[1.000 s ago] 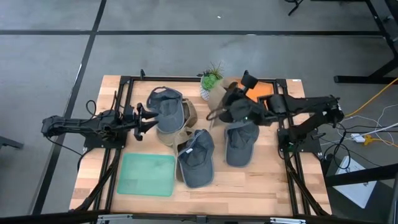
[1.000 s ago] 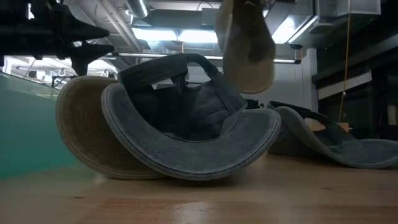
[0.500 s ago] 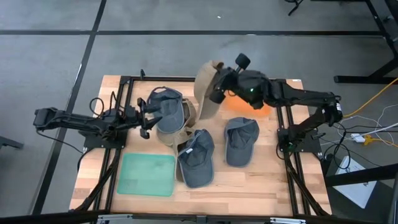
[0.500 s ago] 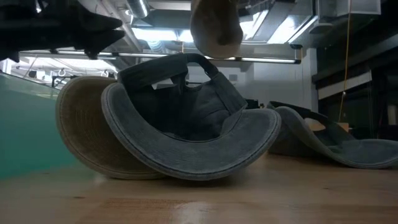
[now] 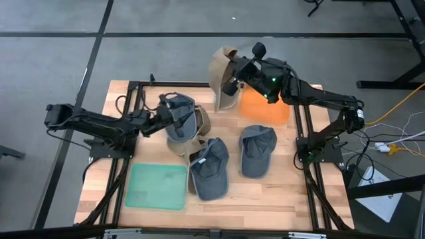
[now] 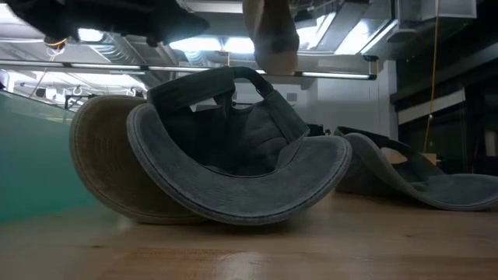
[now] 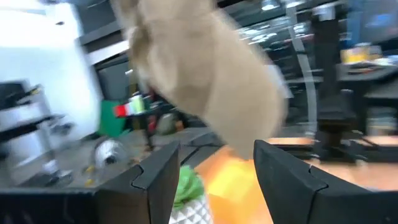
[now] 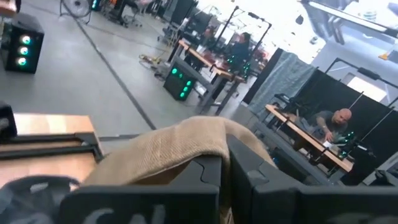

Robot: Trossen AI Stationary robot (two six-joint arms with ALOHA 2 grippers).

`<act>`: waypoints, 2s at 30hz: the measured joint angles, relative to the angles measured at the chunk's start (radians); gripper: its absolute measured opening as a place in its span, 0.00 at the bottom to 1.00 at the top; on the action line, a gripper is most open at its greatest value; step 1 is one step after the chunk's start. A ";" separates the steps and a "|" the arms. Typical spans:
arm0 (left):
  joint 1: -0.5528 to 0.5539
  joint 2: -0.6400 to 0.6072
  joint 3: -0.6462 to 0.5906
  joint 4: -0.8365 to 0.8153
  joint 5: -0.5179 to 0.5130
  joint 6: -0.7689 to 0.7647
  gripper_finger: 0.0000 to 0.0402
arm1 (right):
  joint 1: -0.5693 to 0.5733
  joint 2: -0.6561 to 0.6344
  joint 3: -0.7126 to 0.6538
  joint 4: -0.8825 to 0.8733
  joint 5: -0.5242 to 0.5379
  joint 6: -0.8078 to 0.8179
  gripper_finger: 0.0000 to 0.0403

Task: Pick & Place hat
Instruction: Put the bottom right brown cap into the orange bin

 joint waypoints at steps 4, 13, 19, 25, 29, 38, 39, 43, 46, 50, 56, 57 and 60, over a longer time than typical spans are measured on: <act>0.013 0.105 0.068 0.042 -0.022 -0.059 0.49 | -0.022 0.001 0.000 0.042 -0.011 -0.005 0.02; 0.048 0.278 0.168 0.068 -0.018 -0.097 0.49 | -0.071 0.001 0.000 0.099 -0.043 -0.003 0.02; 0.048 0.318 0.205 0.082 -0.009 -0.081 0.49 | -0.096 0.001 0.000 0.104 -0.044 -0.002 0.02; 0.048 0.361 0.250 0.086 -0.004 -0.063 0.49 | -0.112 0.001 0.000 0.133 -0.050 0.009 0.02; 0.052 0.402 0.287 0.087 -0.001 -0.063 0.49 | -0.117 0.001 0.000 0.152 -0.114 0.042 0.02; 0.080 0.465 0.366 0.096 -0.073 -0.056 0.49 | -0.120 0.001 0.000 0.159 -0.174 0.081 0.02; 0.085 0.467 0.372 0.096 -0.066 -0.051 0.49 | -0.120 0.001 0.000 0.159 -0.174 0.084 0.02; 0.099 0.472 0.391 0.096 -0.043 -0.037 0.49 | -0.120 0.001 0.000 0.149 -0.174 0.098 0.02; 0.100 0.471 0.395 0.096 -0.066 -0.026 0.48 | -0.120 0.001 0.000 0.127 -0.173 0.098 0.02; 0.096 0.468 0.395 0.096 -0.120 0.053 0.36 | -0.120 0.001 0.000 0.102 -0.145 0.098 0.03; 0.070 0.468 0.395 0.097 -0.203 0.185 0.06 | -0.120 0.001 0.000 0.007 -0.087 0.094 0.08; 0.065 0.468 0.395 0.101 -0.222 0.207 0.04 | -0.120 0.001 0.000 -0.013 -0.083 0.094 0.08; 0.056 0.468 0.395 0.102 -0.292 0.275 0.03 | -0.119 0.001 0.000 -0.081 -0.084 0.094 0.09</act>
